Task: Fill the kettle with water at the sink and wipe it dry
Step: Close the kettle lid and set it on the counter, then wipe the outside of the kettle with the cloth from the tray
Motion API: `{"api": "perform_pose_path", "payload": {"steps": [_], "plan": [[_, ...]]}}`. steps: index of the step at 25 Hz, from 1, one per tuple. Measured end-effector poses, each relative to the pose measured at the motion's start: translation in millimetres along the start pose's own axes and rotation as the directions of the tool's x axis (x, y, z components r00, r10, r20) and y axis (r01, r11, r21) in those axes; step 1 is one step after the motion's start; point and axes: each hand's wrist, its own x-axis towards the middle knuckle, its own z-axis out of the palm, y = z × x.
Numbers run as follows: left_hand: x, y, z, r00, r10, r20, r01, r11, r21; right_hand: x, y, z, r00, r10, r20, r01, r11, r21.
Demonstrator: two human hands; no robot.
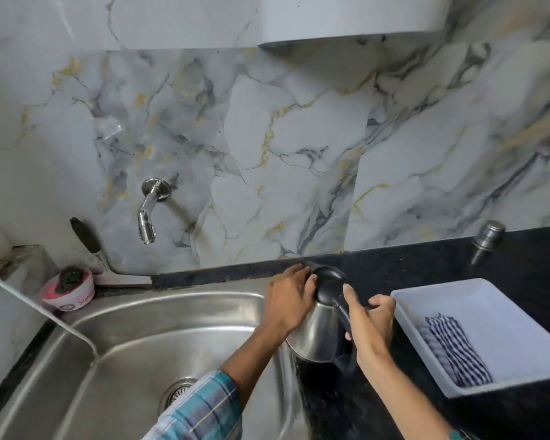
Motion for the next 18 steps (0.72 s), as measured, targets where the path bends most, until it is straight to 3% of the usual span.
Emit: {"api": "perform_pose_path", "payload": {"steps": [7, 11, 13, 14, 16, 18], "plan": [[-43, 68, 69, 0.971, -0.009, 0.241, 0.012, 1.000, -0.012, -28, 20, -93, 0.988, 0.024, -0.150, -0.024, 1.000, 0.002], [-71, 102, 91, 0.966, 0.004, 0.259, 0.030, 0.992, -0.126, -46, 34, -145, 0.995, 0.041, -0.086, -0.041, 0.999, 0.002], [-81, 117, 99, 0.966, -0.015, 0.260, 0.050, 0.990, -0.130, -41, 31, -182, 1.000, -0.013, 0.010, 0.015, 0.986, -0.166], [-84, 124, 101, 0.970, -0.028, 0.241, 0.054, 0.994, -0.099, -29, 27, -208, 0.997, -0.070, 0.034, 0.077, 0.946, -0.314], [-90, 146, 110, 0.984, -0.009, 0.180, 0.022, 0.997, -0.068, 13, 26, -277, 0.979, -0.200, -0.045, 0.119, 0.734, -0.669], [-95, 174, 126, 0.981, 0.046, 0.188, -0.035, 0.997, -0.063, 60, 38, -350, 0.976, -0.131, -0.172, -0.084, 0.501, -0.861]]}}
